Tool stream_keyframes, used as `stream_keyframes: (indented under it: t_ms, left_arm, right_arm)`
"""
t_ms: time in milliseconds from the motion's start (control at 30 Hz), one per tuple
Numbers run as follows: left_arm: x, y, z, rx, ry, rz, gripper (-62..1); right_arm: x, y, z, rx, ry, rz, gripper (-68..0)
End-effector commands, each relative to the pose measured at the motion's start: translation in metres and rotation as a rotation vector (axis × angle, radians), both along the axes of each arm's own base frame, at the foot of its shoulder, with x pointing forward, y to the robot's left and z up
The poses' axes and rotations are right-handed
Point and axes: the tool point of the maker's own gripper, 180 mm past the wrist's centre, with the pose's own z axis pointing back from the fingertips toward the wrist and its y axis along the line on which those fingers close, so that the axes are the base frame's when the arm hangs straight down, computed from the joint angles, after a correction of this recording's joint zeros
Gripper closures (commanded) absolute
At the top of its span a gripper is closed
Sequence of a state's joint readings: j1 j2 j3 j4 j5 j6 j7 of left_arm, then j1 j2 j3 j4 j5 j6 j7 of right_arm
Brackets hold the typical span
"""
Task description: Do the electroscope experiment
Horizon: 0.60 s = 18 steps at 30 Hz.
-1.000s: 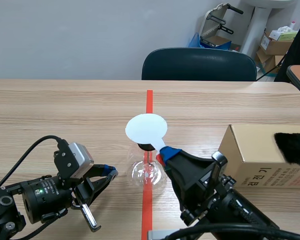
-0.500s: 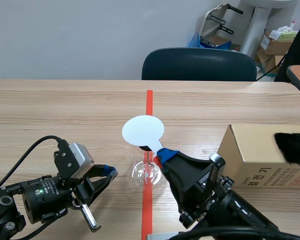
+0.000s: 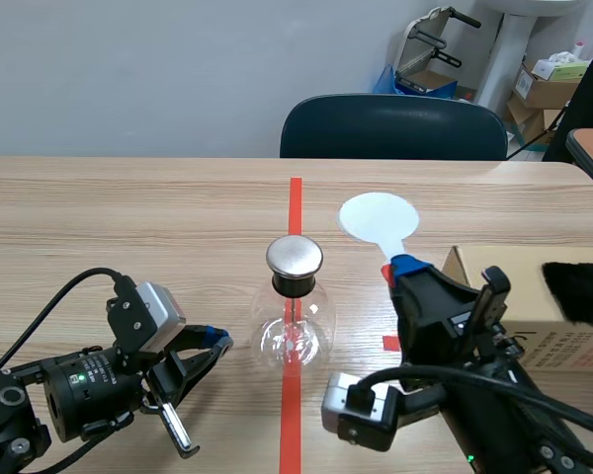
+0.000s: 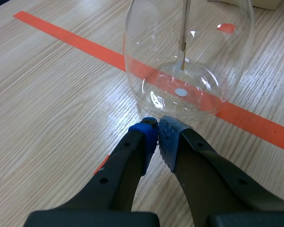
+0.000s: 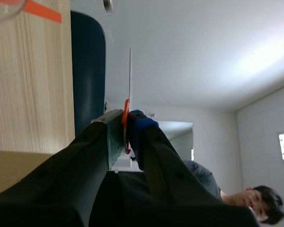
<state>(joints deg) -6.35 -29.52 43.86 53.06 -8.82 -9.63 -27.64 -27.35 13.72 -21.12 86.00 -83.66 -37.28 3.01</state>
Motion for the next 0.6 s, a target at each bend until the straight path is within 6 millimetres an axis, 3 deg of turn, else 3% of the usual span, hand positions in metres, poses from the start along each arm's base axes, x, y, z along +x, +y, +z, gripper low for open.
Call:
stream_keyframes:
  t_ms: [0, 333, 567]
  left_arm:
    - [0.003, -0.006, 0.008, -0.032, -0.019, -0.001, -5.6]
    - [0.003, -0.006, 0.008, -0.031, -0.019, -0.001, -5.5]
    - [0.003, -0.006, 0.008, -0.031, -0.019, -0.001, -5.5]
  right_arm:
    - [0.006, -0.006, 0.012, 0.008, -0.043, -0.030, -0.6]
    - [0.014, -0.039, 0.015, 0.027, -0.056, -0.222, -0.6]
    - [0.015, -0.046, 0.016, 0.031, -0.058, -0.258, -0.6]
